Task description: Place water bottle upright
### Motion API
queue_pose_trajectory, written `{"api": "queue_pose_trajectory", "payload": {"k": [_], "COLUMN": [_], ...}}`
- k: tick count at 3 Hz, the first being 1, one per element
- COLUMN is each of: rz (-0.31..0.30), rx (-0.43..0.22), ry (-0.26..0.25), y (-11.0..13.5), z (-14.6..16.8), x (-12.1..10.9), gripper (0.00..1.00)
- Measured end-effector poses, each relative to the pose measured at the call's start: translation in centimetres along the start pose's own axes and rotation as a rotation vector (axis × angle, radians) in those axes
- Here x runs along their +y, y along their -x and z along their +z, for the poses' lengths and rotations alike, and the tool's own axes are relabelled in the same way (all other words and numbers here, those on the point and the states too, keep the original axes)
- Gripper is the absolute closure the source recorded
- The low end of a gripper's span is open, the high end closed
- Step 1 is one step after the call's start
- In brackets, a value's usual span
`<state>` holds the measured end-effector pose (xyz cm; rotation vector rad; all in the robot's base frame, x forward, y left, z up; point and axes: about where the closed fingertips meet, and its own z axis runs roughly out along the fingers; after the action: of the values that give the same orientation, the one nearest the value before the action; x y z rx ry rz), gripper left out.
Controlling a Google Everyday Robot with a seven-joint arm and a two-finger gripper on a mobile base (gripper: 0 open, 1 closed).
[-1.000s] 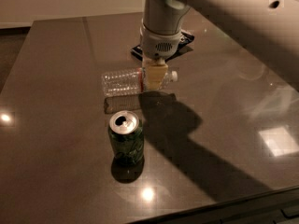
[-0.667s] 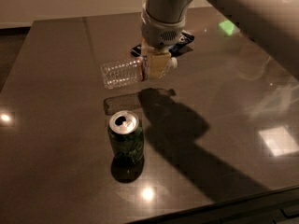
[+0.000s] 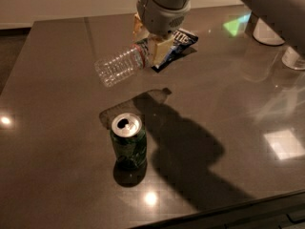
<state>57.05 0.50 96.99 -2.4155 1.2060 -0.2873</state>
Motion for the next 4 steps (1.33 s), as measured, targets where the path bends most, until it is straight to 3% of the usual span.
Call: {"api": "queue_pose_trajectory", "payload": {"k": [1, 2, 3, 4], "rz": [-0.15, -0.255, -0.264, -0.264], "rx": [0.014, 0.054, 0.06, 0.06], "ry": [-0.076, -0.168, -0.204, -0.201], "y": [0.6, 1.0, 1.1, 1.1], "z": [-0.4, -1.0, -1.3, -1.3], "x": [-1.1, -1.5, -2.3, -2.2], "gripper": [1.0, 1.0, 1.0, 1.0]}}
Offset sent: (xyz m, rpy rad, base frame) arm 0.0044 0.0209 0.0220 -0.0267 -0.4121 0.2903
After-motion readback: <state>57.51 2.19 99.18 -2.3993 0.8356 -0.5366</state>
